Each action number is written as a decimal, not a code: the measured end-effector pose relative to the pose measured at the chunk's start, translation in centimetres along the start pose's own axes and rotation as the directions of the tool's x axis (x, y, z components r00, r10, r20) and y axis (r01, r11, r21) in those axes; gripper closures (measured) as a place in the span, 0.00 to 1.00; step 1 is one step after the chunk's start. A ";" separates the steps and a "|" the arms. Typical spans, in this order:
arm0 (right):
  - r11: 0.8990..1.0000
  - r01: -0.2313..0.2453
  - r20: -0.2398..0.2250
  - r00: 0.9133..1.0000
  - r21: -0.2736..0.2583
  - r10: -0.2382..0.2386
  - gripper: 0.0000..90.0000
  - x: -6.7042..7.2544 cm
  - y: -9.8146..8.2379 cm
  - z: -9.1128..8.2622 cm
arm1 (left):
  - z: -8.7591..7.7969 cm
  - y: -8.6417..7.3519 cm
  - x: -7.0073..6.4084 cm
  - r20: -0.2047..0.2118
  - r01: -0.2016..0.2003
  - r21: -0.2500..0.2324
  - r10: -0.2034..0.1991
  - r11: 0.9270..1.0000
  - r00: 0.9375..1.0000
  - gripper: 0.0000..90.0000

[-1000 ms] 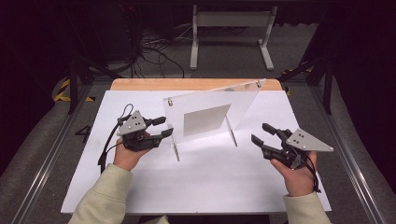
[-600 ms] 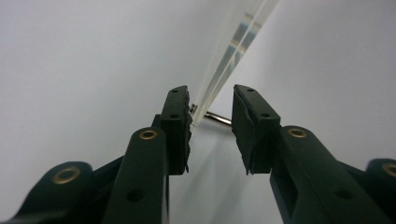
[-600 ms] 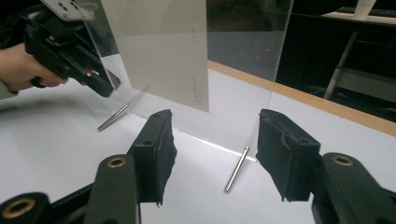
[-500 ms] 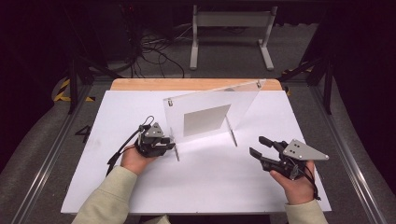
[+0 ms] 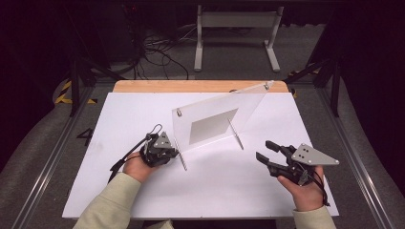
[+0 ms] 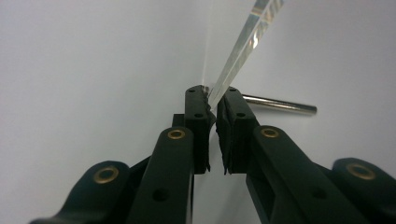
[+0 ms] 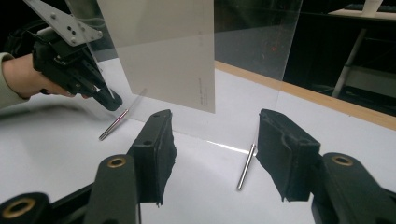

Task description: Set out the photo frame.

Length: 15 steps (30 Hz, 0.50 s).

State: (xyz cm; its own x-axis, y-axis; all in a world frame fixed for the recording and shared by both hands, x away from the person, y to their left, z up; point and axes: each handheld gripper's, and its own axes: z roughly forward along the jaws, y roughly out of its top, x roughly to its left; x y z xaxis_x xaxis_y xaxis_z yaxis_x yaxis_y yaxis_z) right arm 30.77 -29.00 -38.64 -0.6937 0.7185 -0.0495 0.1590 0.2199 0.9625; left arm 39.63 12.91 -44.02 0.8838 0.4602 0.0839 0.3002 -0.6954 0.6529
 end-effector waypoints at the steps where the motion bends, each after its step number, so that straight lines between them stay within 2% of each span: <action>1: 1.000 -0.003 -0.001 1.000 0.001 0.003 0.50 0.1 -0.1 0.0 | -0.2 0.0 -0.4 0.008 -0.018 0.010 0.018 1.000 1.000 0.92; 5: 1.000 -0.008 -0.012 1.000 0.015 0.008 0.51 0.4 -0.2 -0.3 | -0.6 0.1 -2.1 0.036 -0.073 0.032 0.072 0.997 0.997 0.93; 9: 0.999 0.004 -0.030 1.000 0.033 -0.003 0.51 1.1 -0.2 -0.2 | -0.8 0.0 -3.7 0.093 -0.051 0.028 0.049 0.998 0.994 0.91; 11: 0.999 0.010 -0.046 0.999 0.049 -0.008 0.51 1.5 -0.4 -0.1 | -0.9 0.1 -4.6 0.115 -0.060 0.029 0.056 0.998 0.992 0.90; 15: 0.997 0.011 -0.077 0.997 0.079 -0.004 0.53 2.2 -0.7 0.4 | -1.0 0.2 -5.3 0.115 -0.051 0.039 0.046 0.998 0.992 0.89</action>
State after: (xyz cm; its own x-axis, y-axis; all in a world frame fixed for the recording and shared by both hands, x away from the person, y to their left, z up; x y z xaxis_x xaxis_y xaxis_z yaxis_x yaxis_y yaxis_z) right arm 29.40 -27.29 -39.55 -0.7466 0.6644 -0.0331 0.2065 0.2788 0.9379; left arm 34.65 10.86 -43.62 0.9321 0.3613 0.0266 0.2687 -0.7388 0.6181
